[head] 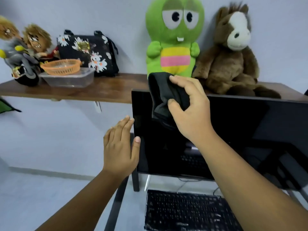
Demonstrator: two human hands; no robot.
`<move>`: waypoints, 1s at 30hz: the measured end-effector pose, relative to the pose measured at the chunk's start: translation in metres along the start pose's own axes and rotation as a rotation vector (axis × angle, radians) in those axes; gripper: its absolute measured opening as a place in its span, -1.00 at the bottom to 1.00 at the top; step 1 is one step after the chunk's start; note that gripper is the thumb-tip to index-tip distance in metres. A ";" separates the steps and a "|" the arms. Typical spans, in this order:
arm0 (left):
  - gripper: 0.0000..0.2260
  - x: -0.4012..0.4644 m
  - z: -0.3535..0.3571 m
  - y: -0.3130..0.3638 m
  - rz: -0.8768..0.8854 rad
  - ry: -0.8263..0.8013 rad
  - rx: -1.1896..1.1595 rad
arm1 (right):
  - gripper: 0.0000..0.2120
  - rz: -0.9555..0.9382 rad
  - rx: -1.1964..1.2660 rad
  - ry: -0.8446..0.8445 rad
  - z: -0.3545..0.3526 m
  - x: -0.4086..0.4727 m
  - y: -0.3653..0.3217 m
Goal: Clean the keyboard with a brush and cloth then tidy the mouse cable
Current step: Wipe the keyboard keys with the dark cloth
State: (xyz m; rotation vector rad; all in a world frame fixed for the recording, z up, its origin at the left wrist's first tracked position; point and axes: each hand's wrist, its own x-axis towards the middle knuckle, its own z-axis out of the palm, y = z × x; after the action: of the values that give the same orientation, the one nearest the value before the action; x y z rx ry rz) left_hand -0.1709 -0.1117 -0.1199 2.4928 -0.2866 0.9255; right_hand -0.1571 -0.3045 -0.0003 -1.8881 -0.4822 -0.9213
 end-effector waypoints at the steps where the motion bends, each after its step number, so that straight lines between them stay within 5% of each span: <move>1: -0.54 -0.011 0.007 0.004 -0.006 -0.008 -0.011 | -0.56 0.015 0.005 -0.023 -0.007 -0.014 0.006; 10: -0.53 -0.110 0.066 0.002 -0.165 -0.291 0.026 | -0.58 0.388 -0.021 -0.191 -0.033 -0.167 0.080; 18: -0.48 -0.178 0.111 -0.023 -0.410 -0.766 0.077 | -0.57 0.781 -0.241 -0.602 -0.013 -0.271 0.155; 23: -0.50 -0.194 0.128 -0.031 -0.416 -0.918 0.007 | -0.57 0.826 -0.412 -0.802 0.003 -0.288 0.173; 26: -0.52 -0.198 0.134 -0.032 -0.413 -0.944 -0.013 | -0.38 0.749 -0.587 -0.909 0.005 -0.292 0.177; 30: -0.51 -0.200 0.139 -0.036 -0.419 -0.944 -0.039 | -0.61 0.745 -0.709 -0.766 0.003 -0.295 0.188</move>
State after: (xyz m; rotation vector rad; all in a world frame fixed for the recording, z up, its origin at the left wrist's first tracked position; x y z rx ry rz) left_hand -0.2301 -0.1417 -0.3568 2.6210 -0.0534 -0.4519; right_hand -0.2205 -0.3751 -0.3373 -2.7564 0.1851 0.2072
